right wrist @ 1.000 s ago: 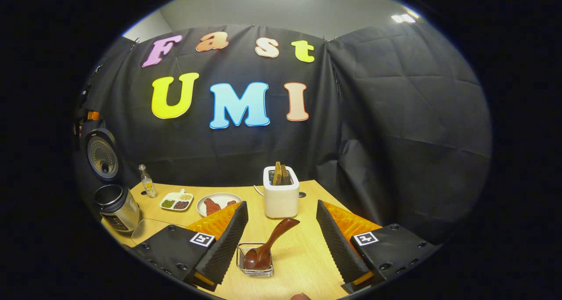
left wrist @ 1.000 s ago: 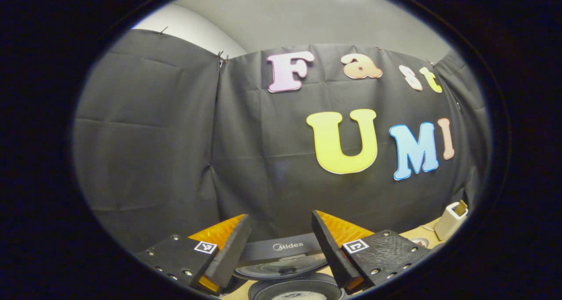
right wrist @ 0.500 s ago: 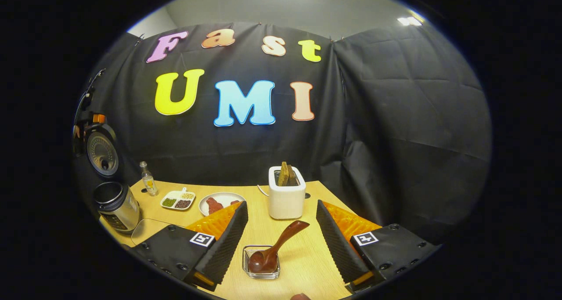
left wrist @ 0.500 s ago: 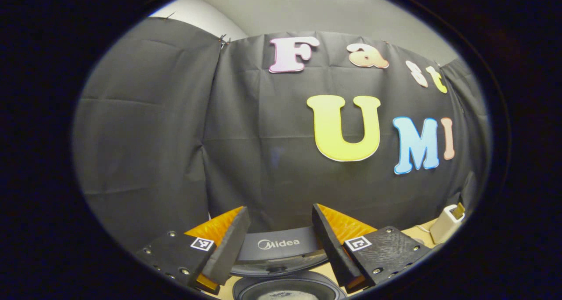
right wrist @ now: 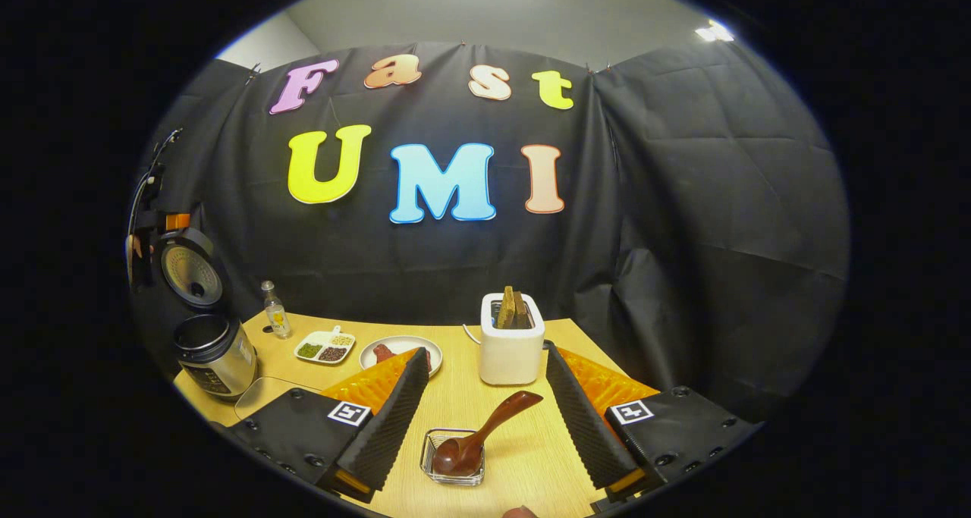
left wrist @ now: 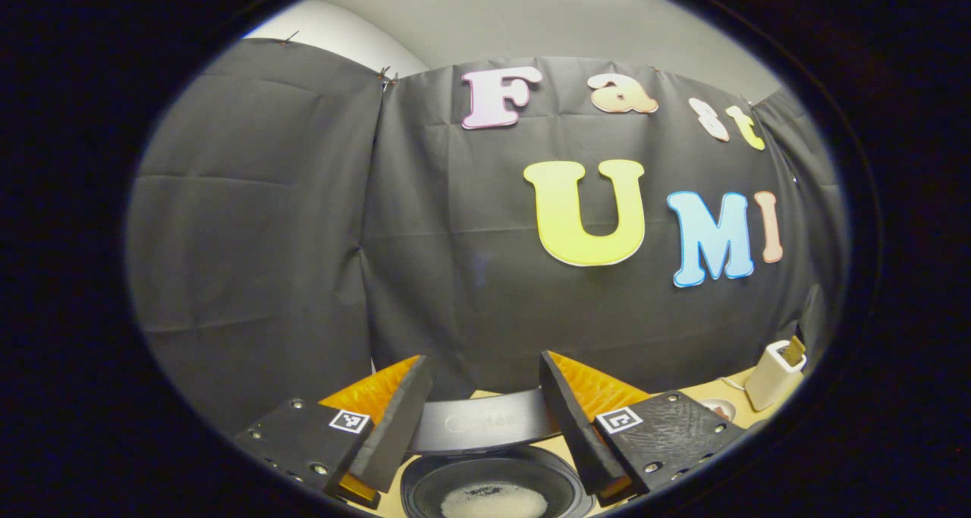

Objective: Close the left gripper, press the button to open the rice cooker; take a wooden spoon from the chopstick holder with the right hand, scoop a spoonful of rice and pour it into the rice cooker, then put the wooden spoon back into the chopstick holder.

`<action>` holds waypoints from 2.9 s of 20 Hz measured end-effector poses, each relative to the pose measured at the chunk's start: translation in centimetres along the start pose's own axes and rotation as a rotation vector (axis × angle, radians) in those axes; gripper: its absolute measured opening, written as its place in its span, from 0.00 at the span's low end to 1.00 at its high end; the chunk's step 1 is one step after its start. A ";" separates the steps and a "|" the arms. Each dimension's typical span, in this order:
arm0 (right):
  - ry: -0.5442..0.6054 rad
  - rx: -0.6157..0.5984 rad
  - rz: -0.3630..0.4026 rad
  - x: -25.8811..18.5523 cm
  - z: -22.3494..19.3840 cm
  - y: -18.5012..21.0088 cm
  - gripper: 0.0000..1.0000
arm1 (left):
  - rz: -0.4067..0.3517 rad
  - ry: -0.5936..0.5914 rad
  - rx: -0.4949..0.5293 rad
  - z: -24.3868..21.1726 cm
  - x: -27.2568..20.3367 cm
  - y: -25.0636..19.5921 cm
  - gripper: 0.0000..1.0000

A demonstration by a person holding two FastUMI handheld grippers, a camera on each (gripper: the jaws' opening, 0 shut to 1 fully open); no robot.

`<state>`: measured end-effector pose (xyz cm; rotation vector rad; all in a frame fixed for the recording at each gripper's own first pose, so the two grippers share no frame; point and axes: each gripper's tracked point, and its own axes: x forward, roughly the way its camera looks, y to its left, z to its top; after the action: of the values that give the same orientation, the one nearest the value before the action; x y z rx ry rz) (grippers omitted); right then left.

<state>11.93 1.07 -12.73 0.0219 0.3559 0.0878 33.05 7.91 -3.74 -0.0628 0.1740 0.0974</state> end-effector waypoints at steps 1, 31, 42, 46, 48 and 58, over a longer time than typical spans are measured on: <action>0.000 -0.001 0.009 -0.2 0.0 -0.2 0.99 | 0.003 0.006 0.001 -0.5 -0.8 -0.2 0.94; 0.063 -0.003 0.075 -2.7 -3.9 -4.6 0.99 | 0.036 0.184 0.016 -20.6 -13.0 -3.9 0.92; 0.060 0.031 0.077 -2.9 -3.1 -4.6 0.99 | 0.034 0.114 0.029 -20.9 -13.8 -4.1 0.93; 0.011 0.020 0.071 -3.5 -1.0 -5.3 0.99 | 0.004 0.107 0.036 -17.6 -14.8 -5.0 0.89; -0.018 0.035 0.082 -4.1 0.0 -5.3 0.99 | -0.017 0.060 0.054 -14.5 -15.9 -6.2 0.89; -0.178 0.005 0.163 -8.0 5.5 -4.6 0.98 | -0.145 -0.096 0.032 -2.7 -28.1 -13.3 0.89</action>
<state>6.76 -4.31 -5.02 0.0631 0.1758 0.2445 6.44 -8.05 -0.73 -0.0384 0.0747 -0.0474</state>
